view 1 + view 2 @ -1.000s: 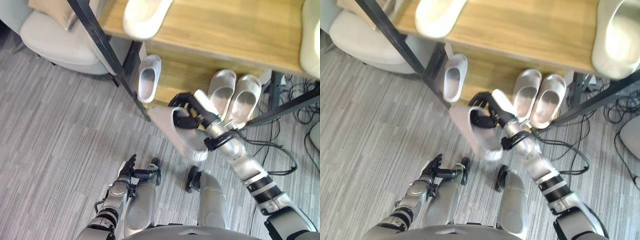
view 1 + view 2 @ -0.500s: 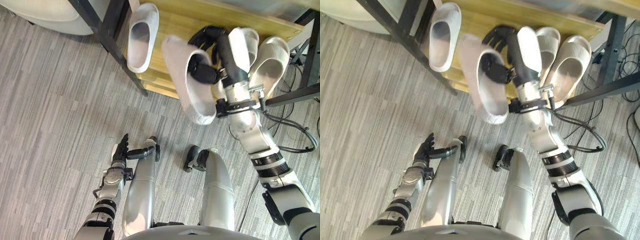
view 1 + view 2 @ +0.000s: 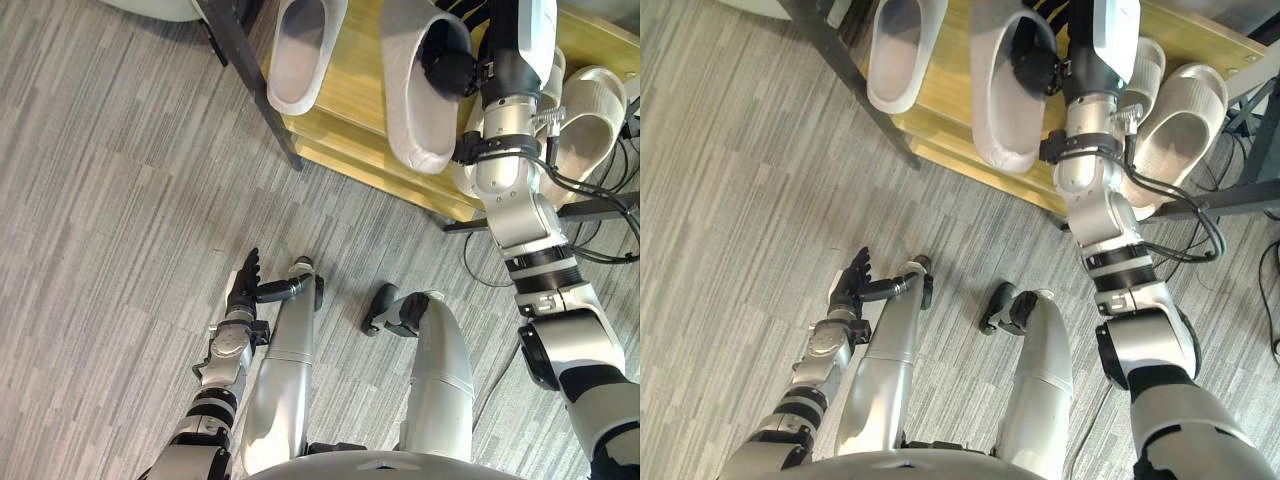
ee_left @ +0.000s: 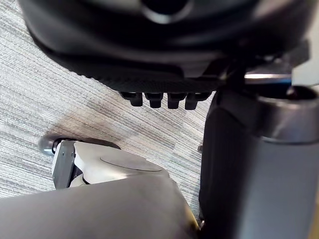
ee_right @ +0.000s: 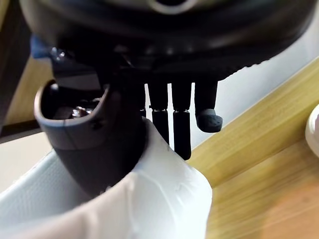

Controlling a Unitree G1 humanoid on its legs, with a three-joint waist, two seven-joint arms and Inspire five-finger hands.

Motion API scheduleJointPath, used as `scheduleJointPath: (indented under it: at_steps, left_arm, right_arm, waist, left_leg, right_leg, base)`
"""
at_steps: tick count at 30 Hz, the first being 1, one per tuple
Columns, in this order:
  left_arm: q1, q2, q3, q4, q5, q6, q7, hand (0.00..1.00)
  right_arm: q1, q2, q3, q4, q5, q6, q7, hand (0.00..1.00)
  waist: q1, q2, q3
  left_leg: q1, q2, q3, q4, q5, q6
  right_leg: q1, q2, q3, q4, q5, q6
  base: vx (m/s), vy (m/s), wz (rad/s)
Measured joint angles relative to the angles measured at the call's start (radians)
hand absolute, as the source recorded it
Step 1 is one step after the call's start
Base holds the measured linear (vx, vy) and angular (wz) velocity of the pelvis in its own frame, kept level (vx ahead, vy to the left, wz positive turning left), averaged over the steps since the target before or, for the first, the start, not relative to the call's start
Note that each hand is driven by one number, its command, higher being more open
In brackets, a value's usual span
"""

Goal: Organize the slippers on the shoe rack

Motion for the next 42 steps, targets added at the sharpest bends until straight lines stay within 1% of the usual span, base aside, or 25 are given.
scheduleJointPath:
  at_steps: [1, 4, 6, 7, 13, 17, 19, 20, 23, 30, 35, 42]
  left_arm:
    - [-0.002, -0.001, -0.004, -0.004, 0.0, -0.003, 0.007, 1.0]
    - [-0.004, -0.001, -0.006, -0.006, -0.002, -0.016, 0.015, 1.0]
    - [-0.005, -0.002, -0.006, -0.008, -0.019, -0.019, 0.017, 1.0]
    - [-0.006, -0.004, -0.007, -0.011, -0.019, -0.02, 0.021, 1.0]
    - [-0.01, -0.007, -0.012, -0.012, -0.019, -0.021, 0.039, 1.0]
    - [-0.01, -0.007, -0.016, -0.012, -0.019, -0.021, 0.054, 1.0]
    - [-0.01, -0.005, -0.016, -0.01, -0.019, -0.021, 0.061, 1.0]
    - [-0.01, -0.004, -0.016, -0.01, -0.019, -0.02, 0.064, 1.0]
    - [-0.01, -0.002, -0.016, -0.004, -0.019, -0.02, 0.072, 1.0]
    - [-0.01, -0.003, -0.016, -0.001, -0.018, -0.017, 0.081, 1.0]
    - [-0.011, -0.007, -0.01, 0.009, -0.017, -0.009, 0.088, 1.0]
    - [-0.012, -0.01, -0.003, 0.021, -0.017, 0.006, 0.093, 1.0]
  right_arm:
    - [-0.029, 0.0, 0.001, 0.048, 0.001, 0.003, 0.0, 0.0]
    - [-0.064, 0.0, 0.006, 0.092, 0.002, 0.004, -0.001, 0.0]
    - [-0.093, 0.0, 0.014, 0.133, 0.002, 0.004, -0.005, 0.0]
    - [-0.108, 0.001, 0.014, 0.157, 0.002, 0.004, -0.006, 1.0]
    - [-0.16, 0.027, 0.016, 0.241, 0.003, 0.013, -0.029, 1.0]
    - [-0.166, 0.036, 0.015, 0.252, 0.024, 0.013, -0.042, 1.0]
    - [-0.166, 0.046, 0.014, 0.254, 0.044, 0.013, -0.055, 1.0]
    - [-0.166, 0.057, 0.01, 0.254, 0.082, 0.013, -0.066, 1.0]
    - [-0.167, 0.095, -0.023, 0.249, 0.153, 0.013, -0.096, 1.0]
    - [-0.161, 0.153, -0.069, 0.189, 0.216, 0.01, -0.142, 1.0]
    - [-0.123, 0.192, -0.108, 0.149, 0.217, 0.005, -0.144, 1.0]
    - [-0.041, 0.197, -0.108, 0.113, 0.217, 0.005, -0.14, 1.0]
  waist:
    - [0.006, 0.0, 0.0]
    - [0.008, -0.008, -0.002]
    - [0.01, -0.009, -0.002]
    - [0.011, -0.009, -0.002]
    - [0.016, -0.014, -0.005]
    - [0.017, -0.023, -0.01]
    - [0.019, -0.035, -0.017]
    - [0.02, -0.043, -0.022]
    - [0.022, -0.054, -0.031]
    - [0.021, -0.055, -0.035]
    - [0.021, -0.055, -0.041]
    - [0.018, -0.055, -0.05]
  left_leg:
    - [-0.009, -0.002, -0.005, 0.007, -0.001, -0.002]
    - [-0.025, -0.009, -0.007, 0.009, 0.0, -0.003]
    - [-0.038, -0.01, -0.012, 0.017, -0.002, -0.005]
    - [-0.047, -0.013, -0.018, 0.021, -0.002, -0.007]
    - [-0.056, -0.019, -0.025, 0.022, -0.002, -0.011]
    - [-0.057, -0.025, -0.028, 0.024, -0.003, -0.013]
    - [-0.061, -0.027, -0.033, 0.025, -0.003, -0.017]
    - [-0.063, -0.029, -0.037, 0.026, -0.003, -0.02]
    - [-0.064, -0.031, -0.042, 0.026, -0.002, -0.024]
    - [-0.063, -0.031, -0.043, 0.025, -0.002, -0.026]
    - [-0.056, -0.031, -0.042, 0.021, -0.003, -0.028]
    - [-0.045, -0.03, -0.042, 0.018, -0.003, -0.028]
  right_leg:
    - [-0.003, -0.004, -0.008, 0.009, -0.008, -0.002]
    - [-0.019, -0.013, -0.01, 0.02, -0.015, -0.003]
    - [-0.029, -0.014, -0.014, 0.027, -0.019, -0.004]
    - [-0.034, -0.015, -0.019, 0.03, -0.022, -0.005]
    - [-0.036, -0.022, -0.028, 0.036, -0.03, -0.007]
    - [-0.036, -0.03, -0.032, 0.044, -0.039, -0.01]
    - [-0.038, -0.031, -0.037, 0.048, -0.042, -0.016]
    - [-0.038, -0.034, -0.041, 0.053, -0.046, -0.021]
    - [-0.038, -0.035, -0.045, 0.057, -0.05, -0.023]
    - [-0.038, -0.035, -0.046, 0.058, -0.053, -0.023]
    - [-0.033, -0.035, -0.046, 0.056, -0.057, -0.022]
    - [-0.022, -0.034, -0.046, 0.053, -0.057, -0.022]
  base:
    - [0.01, 0.009, 0.13]
    - [0.0, 0.011, 0.09]
    - [0.0, 0.02, 0.07]
    - [-0.01, 0.03, 0.09]
    - [0.0, 0.025, 0.06]
    - [0.0, 0.02, 0.07]
    - [0.0, 0.016, 0.07]
    - [0.0, 0.015, 0.08]
    - [0.0, 0.013, 0.05]
    - [0.0, 0.019, 0.0]
    - [0.0, 0.02, 0.01]
    - [0.0, 0.036, 0.0]
